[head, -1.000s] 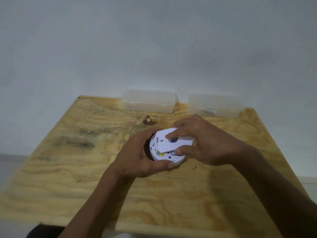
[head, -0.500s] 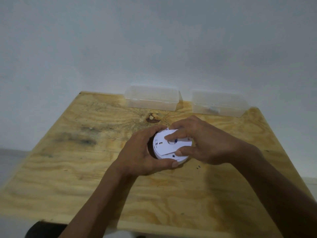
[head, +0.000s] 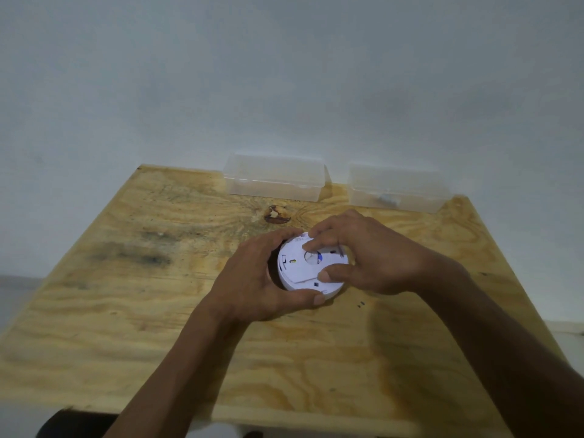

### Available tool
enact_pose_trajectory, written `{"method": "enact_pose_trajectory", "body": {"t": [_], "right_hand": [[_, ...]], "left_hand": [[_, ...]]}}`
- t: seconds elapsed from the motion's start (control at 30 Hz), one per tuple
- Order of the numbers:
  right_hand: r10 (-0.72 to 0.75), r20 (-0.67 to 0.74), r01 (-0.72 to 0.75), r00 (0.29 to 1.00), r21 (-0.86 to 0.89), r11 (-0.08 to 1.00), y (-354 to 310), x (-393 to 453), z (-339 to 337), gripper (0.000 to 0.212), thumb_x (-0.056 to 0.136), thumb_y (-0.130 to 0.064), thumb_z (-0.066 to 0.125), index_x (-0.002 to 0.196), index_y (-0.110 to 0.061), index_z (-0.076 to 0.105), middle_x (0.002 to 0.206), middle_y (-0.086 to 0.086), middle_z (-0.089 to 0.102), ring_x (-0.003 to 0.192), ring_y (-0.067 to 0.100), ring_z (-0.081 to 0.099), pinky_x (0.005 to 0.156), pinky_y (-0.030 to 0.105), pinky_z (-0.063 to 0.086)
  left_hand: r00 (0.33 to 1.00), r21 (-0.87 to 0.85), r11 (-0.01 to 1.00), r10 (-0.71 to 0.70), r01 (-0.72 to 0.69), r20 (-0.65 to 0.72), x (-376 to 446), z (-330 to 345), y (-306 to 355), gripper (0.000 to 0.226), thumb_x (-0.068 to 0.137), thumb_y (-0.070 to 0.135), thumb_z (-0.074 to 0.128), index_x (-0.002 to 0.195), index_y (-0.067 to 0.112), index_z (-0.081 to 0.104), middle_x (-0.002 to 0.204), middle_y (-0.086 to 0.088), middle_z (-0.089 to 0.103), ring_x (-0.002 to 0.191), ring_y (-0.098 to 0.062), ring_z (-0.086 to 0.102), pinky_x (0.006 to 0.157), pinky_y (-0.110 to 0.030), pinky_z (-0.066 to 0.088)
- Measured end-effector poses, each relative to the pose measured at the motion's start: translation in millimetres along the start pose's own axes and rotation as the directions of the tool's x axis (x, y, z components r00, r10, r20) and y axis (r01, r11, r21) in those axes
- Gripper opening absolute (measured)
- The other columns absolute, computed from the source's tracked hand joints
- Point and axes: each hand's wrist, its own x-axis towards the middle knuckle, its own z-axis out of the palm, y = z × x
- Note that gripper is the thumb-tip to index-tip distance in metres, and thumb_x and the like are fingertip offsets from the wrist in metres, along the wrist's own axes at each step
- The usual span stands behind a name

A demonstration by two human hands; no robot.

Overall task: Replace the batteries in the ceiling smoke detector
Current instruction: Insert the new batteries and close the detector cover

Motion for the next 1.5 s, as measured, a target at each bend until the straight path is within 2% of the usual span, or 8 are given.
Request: {"method": "enact_pose_trajectory", "body": {"t": [0.27,0.43,0.6,0.8,1.0,1.17,1.4,1.5], "right_hand": [[0.122,-0.120,-0.105,0.985,0.141,0.984,6,-15,-1,0.060,0.075,-0.037,0.082,0.131,-0.029,0.061,0.116,-0.015,0.058,0.104,0.005,0.048,0.087,0.026,0.042],[0.146,-0.167,-0.105,0.975,0.236,0.966,8,-13,2,0.060,0.065,-0.040,0.089,0.120,-0.027,0.070,0.116,-0.010,0.069,0.102,0.006,0.058,0.090,0.033,0.051],[0.148,-0.171,-0.104,0.974,0.241,0.965,5,-11,2,0.060,0.062,-0.039,0.090,0.117,-0.024,0.072,0.112,-0.010,0.070,0.093,0.000,0.057,0.087,0.027,0.051],[0.180,-0.161,-0.136,0.970,0.253,0.958,2,-12,6,0.061,0.064,-0.040,0.089,0.120,-0.026,0.070,0.114,-0.009,0.067,0.098,0.008,0.056,0.088,0.031,0.050],[0.205,-0.171,-0.155,0.964,0.269,0.951,3,-13,9,0.061,0.065,-0.040,0.089,0.120,-0.025,0.069,0.117,-0.006,0.066,0.101,0.011,0.057,0.089,0.033,0.050],[0.224,-0.173,-0.170,0.959,0.278,0.945,2,-14,10,0.061,0.065,-0.040,0.089,0.121,-0.025,0.069,0.116,-0.005,0.065,0.102,0.013,0.057,0.089,0.035,0.051],[0.223,-0.182,-0.169,0.958,0.273,0.947,4,-14,12,0.063,0.064,-0.042,0.088,0.122,-0.026,0.069,0.116,-0.005,0.065,0.102,0.013,0.057,0.086,0.030,0.049],[0.213,-0.172,-0.157,0.962,0.287,0.945,4,-13,10,0.060,0.065,-0.038,0.089,0.120,-0.026,0.070,0.118,-0.006,0.066,0.105,0.012,0.059,0.091,0.032,0.050]], "left_hand": [[1.000,-0.006,1.000,0.007,-0.007,0.021,4,9,5,0.071,0.059,0.040,0.095,0.117,0.051,0.055,0.116,0.019,0.068,0.100,-0.008,0.070,0.080,-0.031,0.057],[1.000,0.006,1.000,-0.016,0.016,0.011,4,8,2,0.072,0.057,0.045,0.093,0.119,0.050,0.056,0.114,0.020,0.069,0.101,-0.006,0.070,0.082,-0.031,0.058],[0.999,0.012,0.999,-0.030,0.030,0.012,2,8,1,0.071,0.058,0.044,0.093,0.121,0.041,0.060,0.111,0.017,0.071,0.099,-0.008,0.071,0.080,-0.035,0.058],[1.000,0.021,1.000,-0.011,0.010,0.006,0,6,3,0.067,0.058,0.047,0.091,0.117,0.049,0.058,0.113,0.020,0.069,0.098,-0.007,0.070,0.078,-0.033,0.058],[1.000,0.030,0.999,-0.022,0.022,0.010,-1,6,0,0.072,0.059,0.042,0.094,0.123,0.034,0.061,0.109,0.016,0.072,0.098,-0.007,0.070,0.078,-0.032,0.058],[1.000,0.031,0.999,0.005,-0.005,0.008,0,5,3,0.068,0.059,0.050,0.089,0.117,0.055,0.053,0.115,0.025,0.065,0.100,-0.001,0.068,0.080,-0.022,0.056],[1.000,0.013,1.000,-0.002,0.002,0.005,0,5,4,0.071,0.058,0.038,0.094,0.115,0.055,0.055,0.113,0.022,0.068,0.098,-0.005,0.070,0.077,-0.031,0.059],[1.000,0.005,1.000,0.009,-0.009,0.000,0,5,5,0.072,0.058,0.033,0.096,0.115,0.052,0.056,0.113,0.023,0.067,0.098,-0.003,0.069,0.077,-0.027,0.058]]}}
